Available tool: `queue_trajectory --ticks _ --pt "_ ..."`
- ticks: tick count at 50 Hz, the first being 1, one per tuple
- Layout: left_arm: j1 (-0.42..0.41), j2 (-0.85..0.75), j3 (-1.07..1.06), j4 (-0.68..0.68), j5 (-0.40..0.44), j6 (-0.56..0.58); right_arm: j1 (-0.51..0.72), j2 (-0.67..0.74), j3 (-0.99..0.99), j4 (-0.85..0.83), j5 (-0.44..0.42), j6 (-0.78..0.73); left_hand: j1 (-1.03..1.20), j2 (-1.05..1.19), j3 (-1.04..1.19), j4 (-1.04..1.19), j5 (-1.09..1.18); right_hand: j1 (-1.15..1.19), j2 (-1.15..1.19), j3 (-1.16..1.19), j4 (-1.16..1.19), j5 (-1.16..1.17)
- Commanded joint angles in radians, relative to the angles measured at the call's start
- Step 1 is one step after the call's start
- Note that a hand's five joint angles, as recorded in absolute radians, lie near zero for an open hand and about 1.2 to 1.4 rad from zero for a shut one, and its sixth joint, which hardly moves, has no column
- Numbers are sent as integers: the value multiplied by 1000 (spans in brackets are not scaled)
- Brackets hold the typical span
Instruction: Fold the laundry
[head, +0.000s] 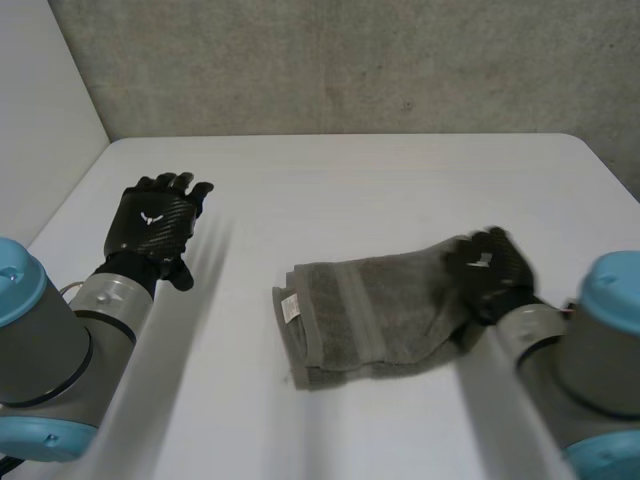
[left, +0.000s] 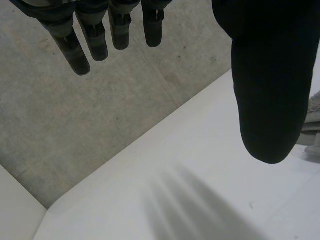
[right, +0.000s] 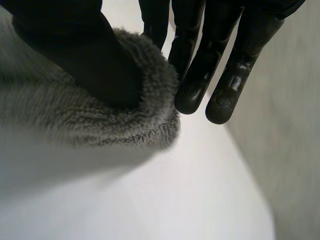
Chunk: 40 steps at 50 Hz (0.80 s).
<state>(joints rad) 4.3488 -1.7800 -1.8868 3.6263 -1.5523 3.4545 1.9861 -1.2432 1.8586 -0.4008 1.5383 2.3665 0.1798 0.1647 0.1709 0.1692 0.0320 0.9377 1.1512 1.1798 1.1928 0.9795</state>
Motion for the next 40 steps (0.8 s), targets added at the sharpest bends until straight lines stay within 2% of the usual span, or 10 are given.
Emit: queue_trajectory --ticks 1,5,11,12,13,16,18,20,29,40 --pt "-2 7 -2 -2 -2 0 308 46 -73 -85 28 -101 -5 10 4 5 -32 459 245 216 203 242" --pt "-3 7 -2 -2 -2 2 416 123 -64 -148 -18 -122 -5 10 4 5 -32 459 245 216 203 242" --pt "-11 7 -2 -5 -8 -5 444 189 -42 -151 -124 -118 -5 10 4 5 -32 459 245 216 203 242" --pt "-15 7 -2 -5 -9 -5 441 180 -33 -148 -148 -112 -5 10 4 5 -32 294 80 52 39 78" --pt "-15 7 -2 -5 -9 -5 438 162 -16 -153 -167 -107 -5 10 4 5 -32 -80 -293 -322 -335 -296" --pt "-31 7 -2 -8 -9 -5 428 134 -2 -165 -173 -95 -5 10 4 5 -32 -292 -505 -534 -547 -508" --pt "-44 10 1 -9 -9 -5 351 53 2 -173 -155 -3 -5 10 4 5 -32 -631 -844 -873 -886 -847" --pt "-52 11 5 -12 -9 -6 292 4 1 -170 -144 75 -5 10 4 5 -32 -763 -977 -1005 -1018 -980" --pt "-185 10 106 -28 -9 -61 56 -151 -61 -6 -141 632 28 43 37 38 1 -763 -977 -1005 -1018 -980" --pt "-341 -167 377 -242 -5 -304 -52 -78 -191 278 -221 846 31 46 40 41 4 -763 -977 -1005 -1018 -980"
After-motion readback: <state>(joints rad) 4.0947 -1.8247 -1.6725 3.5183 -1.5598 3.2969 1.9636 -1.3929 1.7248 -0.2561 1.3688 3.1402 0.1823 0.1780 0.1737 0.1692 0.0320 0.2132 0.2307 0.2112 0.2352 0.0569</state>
